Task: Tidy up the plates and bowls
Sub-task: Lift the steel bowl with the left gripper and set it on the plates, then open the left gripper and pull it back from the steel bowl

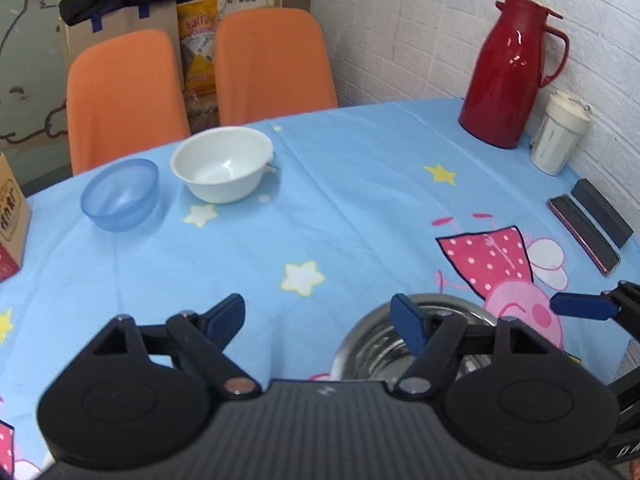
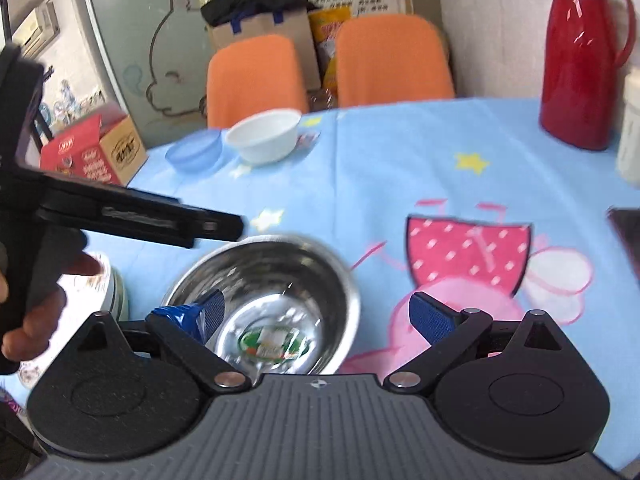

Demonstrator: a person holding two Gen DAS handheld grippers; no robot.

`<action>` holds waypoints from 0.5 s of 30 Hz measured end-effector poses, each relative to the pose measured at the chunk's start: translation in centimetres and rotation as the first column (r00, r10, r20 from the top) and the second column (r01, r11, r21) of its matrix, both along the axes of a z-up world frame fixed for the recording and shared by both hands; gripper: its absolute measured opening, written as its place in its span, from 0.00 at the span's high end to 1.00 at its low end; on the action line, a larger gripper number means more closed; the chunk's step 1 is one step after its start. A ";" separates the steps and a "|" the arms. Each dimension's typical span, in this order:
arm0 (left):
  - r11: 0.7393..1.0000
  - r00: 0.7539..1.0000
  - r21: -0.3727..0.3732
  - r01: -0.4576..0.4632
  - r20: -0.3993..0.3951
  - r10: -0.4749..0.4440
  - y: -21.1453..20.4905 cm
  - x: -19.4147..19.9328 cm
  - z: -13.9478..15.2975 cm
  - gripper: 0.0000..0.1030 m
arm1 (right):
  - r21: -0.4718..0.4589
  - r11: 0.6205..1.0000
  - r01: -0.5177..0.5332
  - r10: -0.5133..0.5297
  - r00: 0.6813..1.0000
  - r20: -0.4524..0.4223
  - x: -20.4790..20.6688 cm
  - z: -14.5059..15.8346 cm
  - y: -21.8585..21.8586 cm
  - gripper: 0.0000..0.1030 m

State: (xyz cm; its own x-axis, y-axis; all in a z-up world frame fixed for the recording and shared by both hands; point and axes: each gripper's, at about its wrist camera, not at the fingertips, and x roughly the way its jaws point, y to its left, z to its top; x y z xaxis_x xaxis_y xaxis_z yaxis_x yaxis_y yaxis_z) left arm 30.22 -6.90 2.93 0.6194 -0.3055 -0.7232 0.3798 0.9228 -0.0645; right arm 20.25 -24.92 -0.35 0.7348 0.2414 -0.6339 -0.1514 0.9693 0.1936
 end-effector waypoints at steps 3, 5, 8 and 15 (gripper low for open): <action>0.999 0.999 0.020 -0.050 0.018 0.050 1.8 0.8 1.0 0.29 | -0.009 1.000 0.013 -0.013 0.999 0.029 1.0 1.1 -0.7 0.16; 0.997 0.997 0.027 -0.073 0.022 0.073 3.0 1.5 1.4 0.29 | -0.011 1.000 0.010 -0.009 0.999 0.040 2.1 1.6 -0.8 0.16; 0.994 0.995 0.044 -0.099 0.033 0.098 4.2 2.4 1.5 0.29 | -0.021 1.000 -0.013 0.014 0.999 0.052 3.8 2.2 -0.6 0.16; 0.991 0.993 0.068 -0.113 0.048 0.110 5.4 5.2 1.2 0.28 | -0.071 0.992 -0.101 0.105 0.993 0.058 8.5 3.0 0.6 0.16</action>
State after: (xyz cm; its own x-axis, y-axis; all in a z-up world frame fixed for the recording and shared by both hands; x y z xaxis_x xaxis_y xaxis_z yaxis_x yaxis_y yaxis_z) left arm 35.43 -1.51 4.14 0.6786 -0.1823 -0.7116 0.2757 0.9611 0.0167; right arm 28.71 -24.30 2.62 0.7464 0.2756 -0.6057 -0.2604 0.9586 0.1153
